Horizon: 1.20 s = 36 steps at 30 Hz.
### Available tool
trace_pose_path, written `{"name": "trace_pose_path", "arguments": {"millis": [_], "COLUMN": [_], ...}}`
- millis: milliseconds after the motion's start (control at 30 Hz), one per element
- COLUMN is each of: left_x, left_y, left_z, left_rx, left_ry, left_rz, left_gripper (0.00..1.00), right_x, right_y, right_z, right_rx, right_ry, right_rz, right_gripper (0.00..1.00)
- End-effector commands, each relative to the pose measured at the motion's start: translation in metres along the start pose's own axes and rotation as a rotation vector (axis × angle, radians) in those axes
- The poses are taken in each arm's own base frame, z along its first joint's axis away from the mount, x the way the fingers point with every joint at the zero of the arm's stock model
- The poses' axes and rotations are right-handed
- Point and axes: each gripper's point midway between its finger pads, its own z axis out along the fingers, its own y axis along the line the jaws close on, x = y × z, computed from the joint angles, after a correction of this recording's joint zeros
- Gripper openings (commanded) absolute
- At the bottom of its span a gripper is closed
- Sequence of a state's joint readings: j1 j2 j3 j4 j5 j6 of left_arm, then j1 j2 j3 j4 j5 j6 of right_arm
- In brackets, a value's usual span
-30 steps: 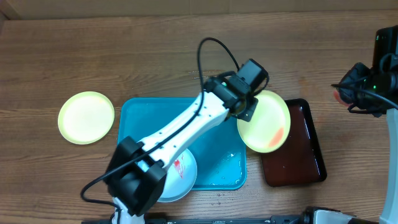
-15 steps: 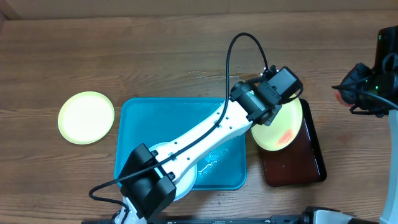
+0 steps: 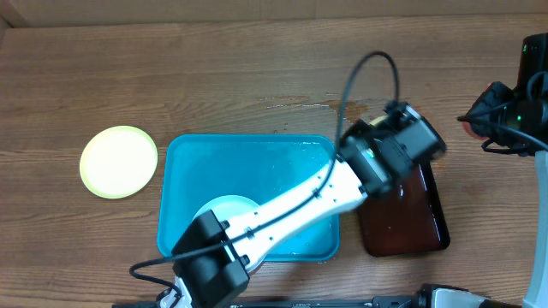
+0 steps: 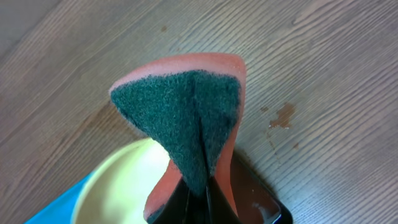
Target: Clean dirty plates on tray and stack at the side
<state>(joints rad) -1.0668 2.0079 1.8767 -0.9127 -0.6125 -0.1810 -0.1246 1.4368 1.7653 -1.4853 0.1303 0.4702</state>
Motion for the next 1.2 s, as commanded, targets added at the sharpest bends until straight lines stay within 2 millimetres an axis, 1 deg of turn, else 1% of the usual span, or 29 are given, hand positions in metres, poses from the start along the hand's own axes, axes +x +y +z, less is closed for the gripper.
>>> {"name": "trace_pose_path", "arguments": {"millis": [0, 67, 167, 333, 400, 600, 767, 867, 900, 933, 967, 1033, 1167], "left_x": [-0.021, -0.022, -0.021, -0.022, -0.022, -0.025, -0.029, -0.038, -0.042, -0.049, -0.057, -0.065, -0.070], "left_y": [-0.003, -0.006, -0.005, 0.000, -0.001, 0.001, 0.004, 0.015, 0.017, 0.015, 0.017, 0.017, 0.021], "left_z": [-0.027, -0.030, -0.030, -0.030, -0.030, -0.030, -0.028, -0.030, -0.031, -0.031, -0.034, -0.036, -0.040], "left_rx": [-0.118, -0.125, -0.130, -0.154, -0.154, -0.168, -0.231, -0.360, -0.381, -0.393, -0.414, -0.424, -0.461], "left_ry": [-0.106, -0.116, -0.113, -0.114, -0.116, -0.127, -0.146, -0.171, -0.179, -0.195, -0.218, -0.235, -0.230], "left_rz": [0.082, 0.087, 0.091, 0.099, 0.107, 0.097, 0.146, 0.210, 0.231, 0.274, 0.282, 0.310, 0.386], "left_gripper": [0.04, 0.04, 0.04, 0.04, 0.04, 0.04, 0.04, 0.04, 0.04, 0.04, 0.04, 0.04, 0.04], "right_x": [-0.013, -0.018, -0.024, -0.042, -0.052, -0.063, -0.073, -0.077, -0.078, -0.078, -0.078, -0.078, -0.078], "right_y": [-0.007, -0.017, -0.025, -0.041, -0.052, -0.073, -0.072, -0.072, -0.071, -0.070, -0.070, -0.070, -0.070], "right_z": [-0.016, -0.015, -0.016, -0.024, -0.029, -0.035, -0.038, -0.039, -0.039, -0.040, -0.040, -0.040, -0.040], "right_rx": [-0.016, -0.004, -0.029, -0.089, -0.089, -0.087, -0.149, -0.161, -0.167, -0.176, -0.176, -0.176, -0.176], "right_ry": [-0.063, -0.067, -0.060, -0.089, -0.122, -0.156, -0.177, -0.190, -0.191, -0.191, -0.191, -0.191, -0.192], "right_rz": [0.035, 0.070, 0.117, 0.190, 0.233, 0.324, 0.347, 0.350, 0.349, 0.348, 0.348, 0.348, 0.347], "right_gripper": [0.04, 0.04, 0.04, 0.04, 0.04, 0.04, 0.04, 0.04, 0.04, 0.04, 0.04, 0.04, 0.04]}}
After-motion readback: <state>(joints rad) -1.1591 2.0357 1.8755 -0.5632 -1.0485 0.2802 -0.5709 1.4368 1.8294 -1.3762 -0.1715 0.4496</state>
